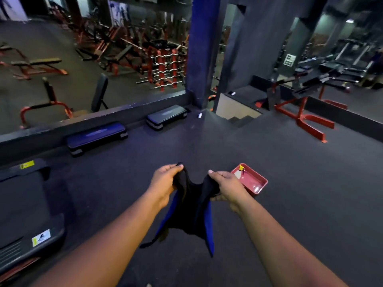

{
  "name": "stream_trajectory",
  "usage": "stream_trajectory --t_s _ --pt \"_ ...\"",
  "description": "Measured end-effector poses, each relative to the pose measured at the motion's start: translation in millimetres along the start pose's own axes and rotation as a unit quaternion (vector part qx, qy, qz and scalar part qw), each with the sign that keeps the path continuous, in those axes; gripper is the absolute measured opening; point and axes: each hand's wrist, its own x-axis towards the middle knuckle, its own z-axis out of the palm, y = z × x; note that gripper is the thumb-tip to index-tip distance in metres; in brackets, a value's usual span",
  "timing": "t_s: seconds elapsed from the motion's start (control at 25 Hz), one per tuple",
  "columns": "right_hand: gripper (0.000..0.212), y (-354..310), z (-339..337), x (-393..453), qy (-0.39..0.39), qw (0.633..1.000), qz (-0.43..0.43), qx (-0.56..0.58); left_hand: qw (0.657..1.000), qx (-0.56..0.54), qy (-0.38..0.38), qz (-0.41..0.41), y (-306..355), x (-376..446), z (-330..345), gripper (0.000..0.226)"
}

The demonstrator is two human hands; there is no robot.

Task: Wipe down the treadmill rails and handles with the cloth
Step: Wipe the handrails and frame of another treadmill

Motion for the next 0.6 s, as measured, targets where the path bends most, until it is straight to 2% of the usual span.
stream_trajectory --t_s 0.08,0.2,0.28,0.36,0.48,0.52,0.6 --pt "0.024 -12 39 26 -0.045 0.999 0.006 -0.007 1.000 0.008 -0.012 0.020 0 15 -16 0.012" --pt "0.025 -27 96 67 -0.096 0.995 0.008 -0.034 0.985 0.123 -0.011 0.124 7 40 -54 0.018" --pt "0.026 -41 135 89 -0.120 0.992 0.006 -0.042 0.960 0.214 0.032 0.179 18 58 -86 0.019" --pt "0.026 -56 168 108 -0.131 0.991 0.003 -0.035 0.919 0.318 0.067 0.223 33 74 -116 0.035" --pt "0.030 -77 215 139 -0.186 0.982 0.012 -0.026 0.879 0.404 0.087 0.239 54 90 -156 0.053" --pt "0.037 -84 228 149 -0.213 0.976 0.019 -0.041 0.867 0.419 0.107 0.246 60 96 -169 0.052" --pt "0.052 -98 254 178 -0.253 0.963 0.010 -0.096 0.846 0.429 0.172 0.265 76 112 -200 0.035"
